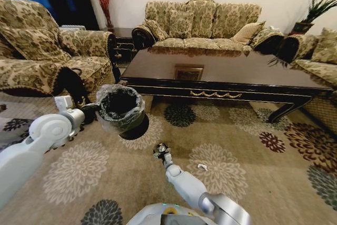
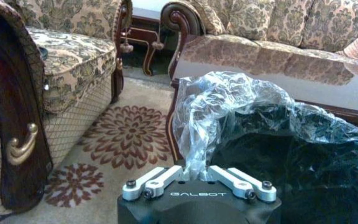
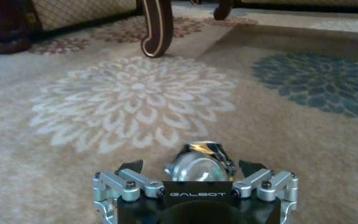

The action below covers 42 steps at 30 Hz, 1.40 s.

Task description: Move to the front of the table and pick up the trash from the floor, then place it into the trash bin.

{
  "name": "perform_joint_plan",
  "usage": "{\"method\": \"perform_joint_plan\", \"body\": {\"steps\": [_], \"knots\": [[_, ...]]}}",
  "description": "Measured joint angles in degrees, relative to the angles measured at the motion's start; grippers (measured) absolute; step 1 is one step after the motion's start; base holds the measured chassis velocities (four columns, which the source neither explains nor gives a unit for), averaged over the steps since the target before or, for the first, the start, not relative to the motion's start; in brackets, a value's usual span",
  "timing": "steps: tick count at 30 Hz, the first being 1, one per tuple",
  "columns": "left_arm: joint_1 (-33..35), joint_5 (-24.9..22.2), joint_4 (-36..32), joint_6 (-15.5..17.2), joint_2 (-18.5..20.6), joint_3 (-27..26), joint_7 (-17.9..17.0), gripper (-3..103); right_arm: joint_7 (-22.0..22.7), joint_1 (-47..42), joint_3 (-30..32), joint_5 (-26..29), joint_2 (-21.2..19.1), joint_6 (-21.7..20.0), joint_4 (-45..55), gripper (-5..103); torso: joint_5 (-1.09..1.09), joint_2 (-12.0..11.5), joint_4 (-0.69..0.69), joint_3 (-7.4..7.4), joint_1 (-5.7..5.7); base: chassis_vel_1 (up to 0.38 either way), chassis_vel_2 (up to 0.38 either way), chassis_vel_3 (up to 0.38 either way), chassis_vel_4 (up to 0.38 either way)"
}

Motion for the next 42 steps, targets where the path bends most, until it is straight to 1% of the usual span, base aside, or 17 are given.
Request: {"method": "perform_joint_plan", "body": {"steps": [5,7,8,10,11,24,28,30,31,32,37,42], "knots": [[0.04,-0.03,-0.04,0.0,0.07,-0.09,-0.01,4,0.0,0.48,0.29,-0.52,0.0,-0.31,-1.52,101,0.0,0.0,0.01,0.0,0.0,0.0,0.0,0.0,0.0],[0.15,-0.04,-0.09,0.0,0.1,-0.21,-0.03,4,-0.08,0.61,0.34,-0.7,-0.01,-0.42,-2.33,94,0.0,0.0,0.01,0.0,0.0,0.0,0.0,0.0,0.0],[0.15,-0.04,-0.09,0.0,0.1,-0.21,-0.03,4,-0.08,0.61,0.34,-0.7,-0.01,-0.42,-2.33,94,0.0,0.0,0.01,0.0,0.0,0.0,0.0,0.0,0.0],[0.22,-0.07,-0.17,0.0,0.13,-0.36,-0.04,4,-0.21,0.69,0.59,-1.26,-0.02,-0.42,-3.23,85,0.0,0.0,0.0,0.0,0.0,0.0,0.0,0.0,0.0],[0.23,-0.08,-0.18,0.0,0.15,-0.43,-0.05,4,-0.3,0.71,0.69,-1.5,-0.03,-0.41,-3.57,83,0.0,0.0,0.0,0.0,0.0,0.0,0.0,0.0,0.0],[0.33,-0.09,-0.28,0.0,0.15,-0.48,-0.1,4,-0.98,0.95,1.23,-2.44,-0.05,-0.16,-4.56,79,0.0,0.0,0.01,0.0,0.0,0.0,0.0,0.0,0.0],[0.23,-0.05,-0.21,0.0,0.21,-0.39,-0.1,4,-1.3,0.91,1.27,-2.65,-0.05,0.04,-4.56,75,0.0,0.0,0.01,0.0,0.0,0.0,0.0,0.0,0.0],[0.23,-0.05,-0.2,0.0,0.21,-0.39,-0.1,4,-1.33,0.91,1.26,-2.67,-0.05,0.05,-4.56,75,0.0,0.0,0.01,0.0,0.0,0.0,0.0,0.0,0.0],[0.23,-0.02,-0.18,0.0,0.23,-0.38,-0.1,4,-1.45,0.91,1.26,-2.73,-0.06,0.21,-4.57,70,0.0,0.0,0.01,0.0,0.0,0.0,0.0,0.0,0.0],[0.23,-0.01,-0.18,0.0,0.24,-0.38,-0.1,4,-1.49,0.91,1.25,-2.73,-0.05,0.29,-4.57,67,0.0,0.0,0.01,0.0,0.0,0.0,0.0,0.0,0.0],[0.32,0.04,-0.18,0.0,0.28,-0.38,-0.1,4,-1.69,0.88,1.15,-2.73,-0.06,0.54,-4.45,65,0.0,0.0,0.01,0.0,0.0,0.0,0.0,0.0,0.0],[0.3,0.06,-0.08,0.0,0.49,-0.38,-0.1,4,-1.74,0.84,0.94,-2.72,-0.06,0.65,-4.17,61,0.0,0.0,0.01,0.0,0.0,0.0,0.0,0.0,0.0]]}}
